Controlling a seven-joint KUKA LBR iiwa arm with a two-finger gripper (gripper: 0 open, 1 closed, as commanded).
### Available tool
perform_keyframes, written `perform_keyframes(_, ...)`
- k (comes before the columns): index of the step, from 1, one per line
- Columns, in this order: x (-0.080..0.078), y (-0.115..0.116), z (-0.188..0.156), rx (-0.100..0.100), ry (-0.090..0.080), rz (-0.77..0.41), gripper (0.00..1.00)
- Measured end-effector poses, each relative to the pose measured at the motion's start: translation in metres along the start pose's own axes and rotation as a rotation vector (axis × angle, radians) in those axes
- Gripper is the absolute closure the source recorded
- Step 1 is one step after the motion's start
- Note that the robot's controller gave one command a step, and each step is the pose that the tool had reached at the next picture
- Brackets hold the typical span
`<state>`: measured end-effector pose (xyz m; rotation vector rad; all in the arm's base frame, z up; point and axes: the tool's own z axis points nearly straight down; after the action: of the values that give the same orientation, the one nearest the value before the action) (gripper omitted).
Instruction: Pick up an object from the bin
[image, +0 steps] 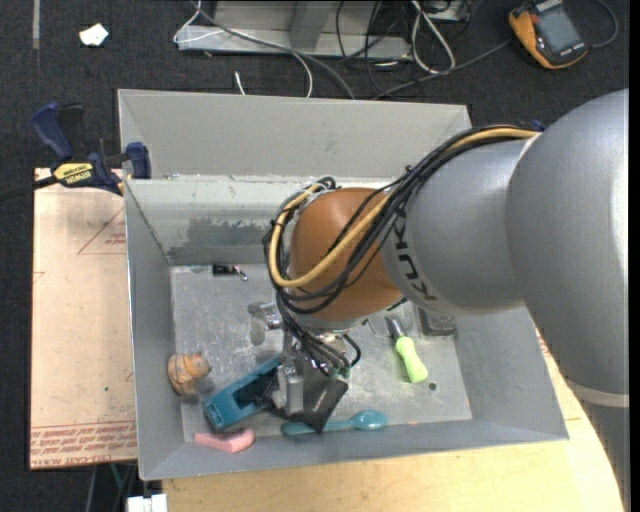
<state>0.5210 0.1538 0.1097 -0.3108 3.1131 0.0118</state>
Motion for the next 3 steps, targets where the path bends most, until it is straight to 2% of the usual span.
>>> perform_keyframes(1, 0.008, 0.027, 0.007, -0.007, 0.016, -0.301, 0.0)
perform_keyframes(2, 0.014, 0.022, 0.036, -0.002, 0.003, -0.035, 0.0)
perform_keyframes(3, 0.008, 0.025, 0.038, -0.009, -0.004, -0.392, 1.0)
